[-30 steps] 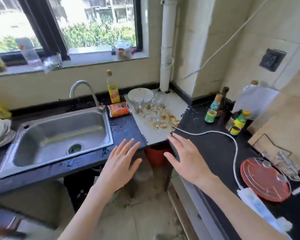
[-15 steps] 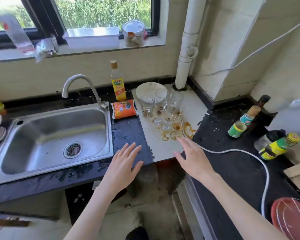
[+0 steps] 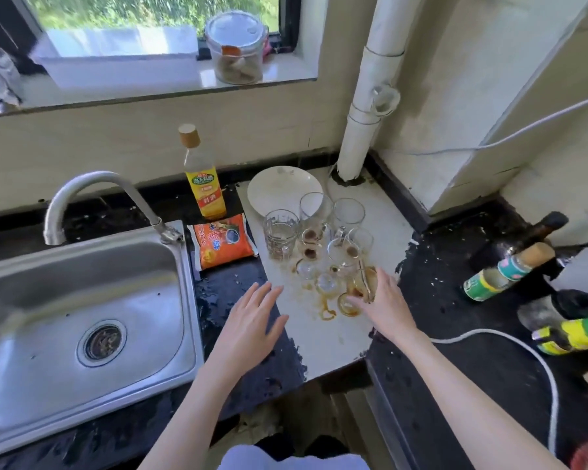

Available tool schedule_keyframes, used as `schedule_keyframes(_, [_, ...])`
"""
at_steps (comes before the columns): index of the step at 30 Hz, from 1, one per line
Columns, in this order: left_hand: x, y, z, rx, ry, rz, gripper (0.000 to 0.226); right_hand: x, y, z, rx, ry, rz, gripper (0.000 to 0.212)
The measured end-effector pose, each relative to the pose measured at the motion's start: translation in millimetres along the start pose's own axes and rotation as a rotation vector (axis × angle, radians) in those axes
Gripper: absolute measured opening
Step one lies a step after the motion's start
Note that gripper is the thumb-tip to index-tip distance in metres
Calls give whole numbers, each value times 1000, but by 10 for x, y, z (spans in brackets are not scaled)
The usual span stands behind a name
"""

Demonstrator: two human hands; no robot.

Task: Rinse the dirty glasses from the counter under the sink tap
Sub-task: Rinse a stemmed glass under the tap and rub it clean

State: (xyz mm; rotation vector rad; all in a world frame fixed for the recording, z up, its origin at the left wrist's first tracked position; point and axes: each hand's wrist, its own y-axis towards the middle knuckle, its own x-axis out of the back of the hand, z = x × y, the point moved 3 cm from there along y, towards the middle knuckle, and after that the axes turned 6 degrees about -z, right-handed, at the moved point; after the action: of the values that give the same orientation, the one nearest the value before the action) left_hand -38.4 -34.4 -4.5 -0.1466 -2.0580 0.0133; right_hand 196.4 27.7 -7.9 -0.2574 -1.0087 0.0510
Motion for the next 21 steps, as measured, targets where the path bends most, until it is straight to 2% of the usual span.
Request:
schedule_keyframes(2, [-18,34,46,-3,2,9,55,-39,67,-34,-19,33,34,92])
schedule_keyframes(5, [-55,47,100,5,3,2,55,-15,129,-75,-15,75,-10,74])
schedule_keyframes(8, [-119,6,68,42,-19,7,55,-8,121,-82,21,93,-4,66])
schedule_keyframes(15, [-279,-226,-150,128,-91,-8,55,57,-155,-93,158,125,60,66])
schedule_keyframes(21, [-354,-457,-215,196,-149,-14,57,-42,-325,183,288,143,163,68])
